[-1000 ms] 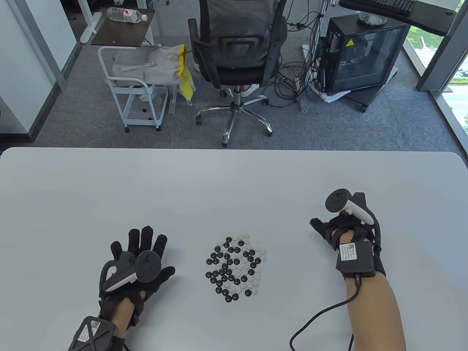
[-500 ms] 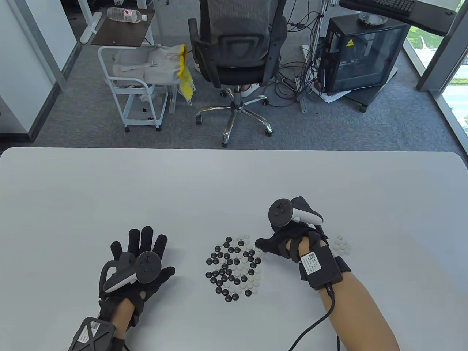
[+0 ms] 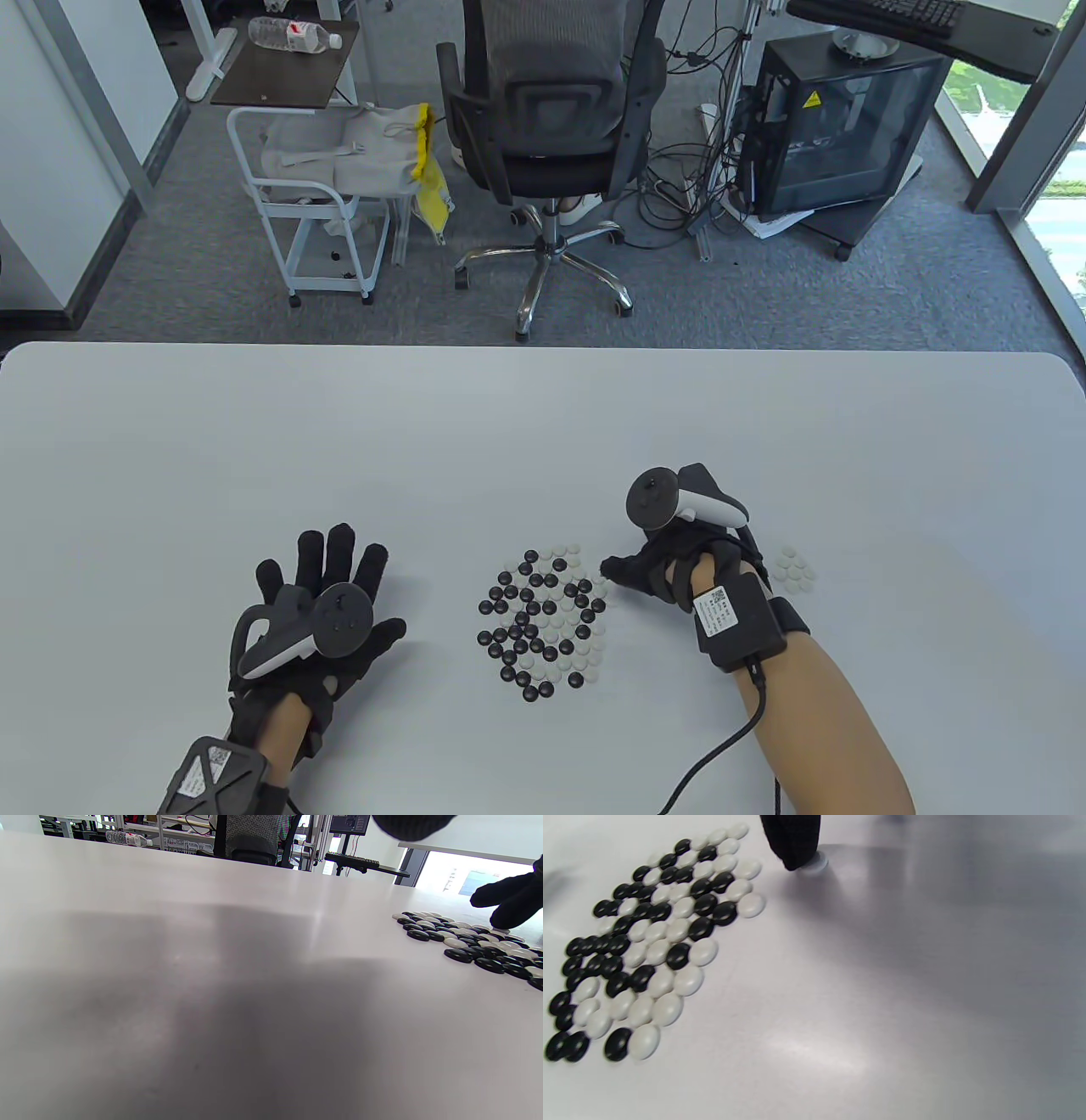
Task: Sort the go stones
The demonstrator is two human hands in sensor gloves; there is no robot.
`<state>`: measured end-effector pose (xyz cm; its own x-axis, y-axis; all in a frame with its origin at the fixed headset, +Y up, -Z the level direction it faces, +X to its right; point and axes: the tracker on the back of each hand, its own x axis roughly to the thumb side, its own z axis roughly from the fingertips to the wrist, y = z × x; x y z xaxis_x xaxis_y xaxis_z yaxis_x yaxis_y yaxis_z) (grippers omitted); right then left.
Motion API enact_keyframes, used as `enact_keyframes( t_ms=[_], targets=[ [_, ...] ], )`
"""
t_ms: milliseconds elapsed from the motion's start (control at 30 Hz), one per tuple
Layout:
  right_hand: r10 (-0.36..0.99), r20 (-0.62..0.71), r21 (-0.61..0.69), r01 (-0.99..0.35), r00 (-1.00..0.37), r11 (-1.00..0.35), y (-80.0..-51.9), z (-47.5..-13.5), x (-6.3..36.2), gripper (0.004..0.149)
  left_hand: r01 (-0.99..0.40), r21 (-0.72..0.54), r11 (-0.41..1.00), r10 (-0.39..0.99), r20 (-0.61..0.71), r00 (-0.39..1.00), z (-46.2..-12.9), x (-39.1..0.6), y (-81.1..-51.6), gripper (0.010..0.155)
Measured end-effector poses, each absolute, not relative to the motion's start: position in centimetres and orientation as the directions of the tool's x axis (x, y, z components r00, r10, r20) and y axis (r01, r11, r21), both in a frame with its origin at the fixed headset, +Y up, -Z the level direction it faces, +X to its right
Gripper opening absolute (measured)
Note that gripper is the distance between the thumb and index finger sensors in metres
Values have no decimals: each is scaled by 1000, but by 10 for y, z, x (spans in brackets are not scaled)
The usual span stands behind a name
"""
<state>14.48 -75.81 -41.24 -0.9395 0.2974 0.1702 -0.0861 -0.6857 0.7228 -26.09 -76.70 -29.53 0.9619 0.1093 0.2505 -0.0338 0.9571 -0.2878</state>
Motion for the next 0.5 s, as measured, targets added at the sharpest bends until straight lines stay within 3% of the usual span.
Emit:
enact_keyframes(
  t_ms=[267,500],
  targets=[
    [175,-64,647,-174,-983,-743,-755,-423,210,68,-34,-283,958,109,252,962,-296,-261,-767,86],
    [110,-167,609,-190,-980,-770,-756,-421,245,69,-25,-290,957,102,253,962,-296,-260,-768,86]
  ],
)
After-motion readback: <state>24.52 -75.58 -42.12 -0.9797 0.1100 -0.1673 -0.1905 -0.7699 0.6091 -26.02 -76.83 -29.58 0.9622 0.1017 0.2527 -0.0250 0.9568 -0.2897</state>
